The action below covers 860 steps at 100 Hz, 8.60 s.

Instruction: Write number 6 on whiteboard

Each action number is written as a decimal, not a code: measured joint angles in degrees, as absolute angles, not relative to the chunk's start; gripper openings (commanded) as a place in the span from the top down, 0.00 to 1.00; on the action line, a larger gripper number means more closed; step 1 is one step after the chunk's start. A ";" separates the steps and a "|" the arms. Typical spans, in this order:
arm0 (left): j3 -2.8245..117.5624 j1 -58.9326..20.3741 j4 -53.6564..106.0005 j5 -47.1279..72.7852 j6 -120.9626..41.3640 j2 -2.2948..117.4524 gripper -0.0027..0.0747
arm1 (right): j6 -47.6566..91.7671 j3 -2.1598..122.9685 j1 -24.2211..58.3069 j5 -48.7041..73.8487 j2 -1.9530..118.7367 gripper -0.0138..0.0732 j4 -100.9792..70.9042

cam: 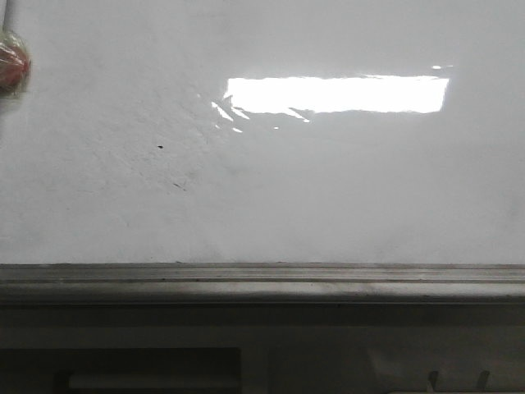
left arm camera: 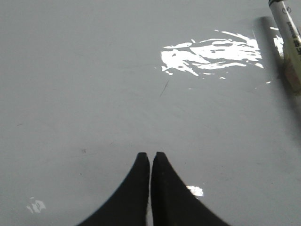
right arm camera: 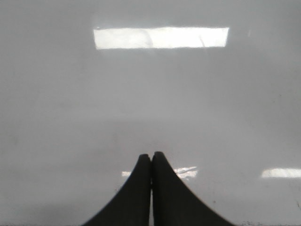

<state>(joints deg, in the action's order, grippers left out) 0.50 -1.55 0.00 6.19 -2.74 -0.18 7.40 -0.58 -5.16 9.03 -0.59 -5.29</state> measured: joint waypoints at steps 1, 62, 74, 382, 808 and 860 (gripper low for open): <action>0.50 -1.55 0.00 6.19 -2.74 -0.18 0.99 | 7.40 -0.58 -5.16 9.03 -0.59 0.89 -5.29; 0.50 -1.55 0.00 6.19 -2.74 -0.18 0.99 | 7.40 -0.58 -5.16 9.03 -0.59 0.89 -5.29; 0.50 -1.55 0.00 6.19 -2.74 -0.18 0.99 | 7.40 -0.58 -5.16 8.98 -0.59 0.89 -5.29; 37.42 -6.15 63.70 32.56 -53.17 58.65 0.84 | 16.43 29.55 -5.16 35.15 35.70 0.39 -29.20; 45.89 -15.29 43.97 26.07 -50.03 47.19 0.33 | 54.08 46.76 16.82 37.61 63.97 0.91 -62.26; 45.89 -15.29 44.20 25.95 -50.03 47.19 0.33 | 35.31 46.76 16.99 38.75 56.14 0.91 -39.13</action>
